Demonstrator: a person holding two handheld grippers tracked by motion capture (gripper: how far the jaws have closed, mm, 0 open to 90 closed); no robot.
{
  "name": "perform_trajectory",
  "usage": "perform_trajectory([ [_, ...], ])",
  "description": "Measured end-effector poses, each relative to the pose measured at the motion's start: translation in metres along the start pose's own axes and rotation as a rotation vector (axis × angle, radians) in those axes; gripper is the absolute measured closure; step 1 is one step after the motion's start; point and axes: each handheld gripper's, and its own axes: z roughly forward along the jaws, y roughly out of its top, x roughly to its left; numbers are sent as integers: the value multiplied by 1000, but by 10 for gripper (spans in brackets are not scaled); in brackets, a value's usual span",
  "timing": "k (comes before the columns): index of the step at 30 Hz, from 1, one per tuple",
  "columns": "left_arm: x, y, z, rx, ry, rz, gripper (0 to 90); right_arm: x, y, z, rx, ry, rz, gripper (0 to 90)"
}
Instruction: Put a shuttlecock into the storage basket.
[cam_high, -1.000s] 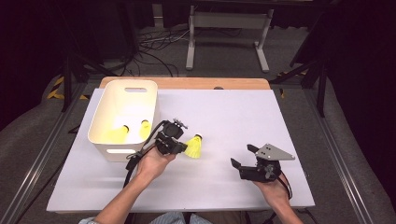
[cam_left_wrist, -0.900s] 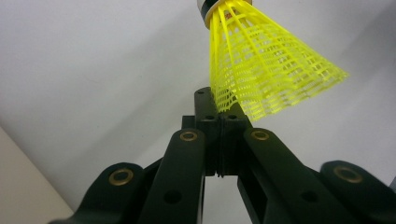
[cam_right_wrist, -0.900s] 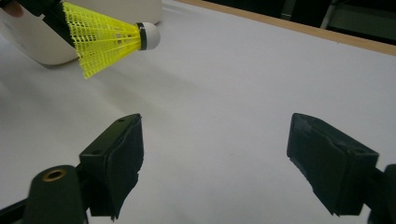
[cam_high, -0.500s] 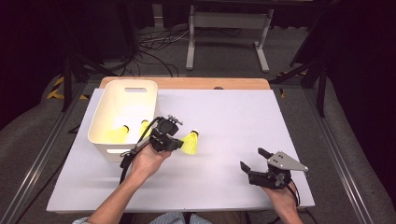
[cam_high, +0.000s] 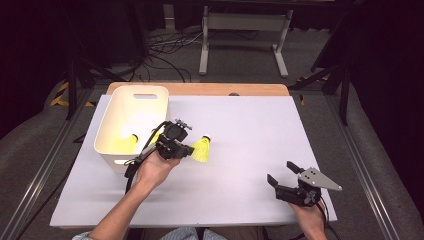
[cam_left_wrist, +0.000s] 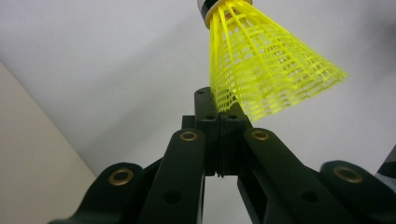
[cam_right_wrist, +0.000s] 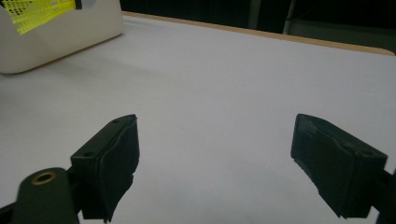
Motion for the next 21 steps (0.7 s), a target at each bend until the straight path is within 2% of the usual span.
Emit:
perform_trajectory([
  [12,3,7,-13,-23,7,-7,897,-4,-7,-4,-10,-4,27,147],
  [21,7,14,-22,-28,12,-11,897,-1,-7,0,-1,15,18,141],
])
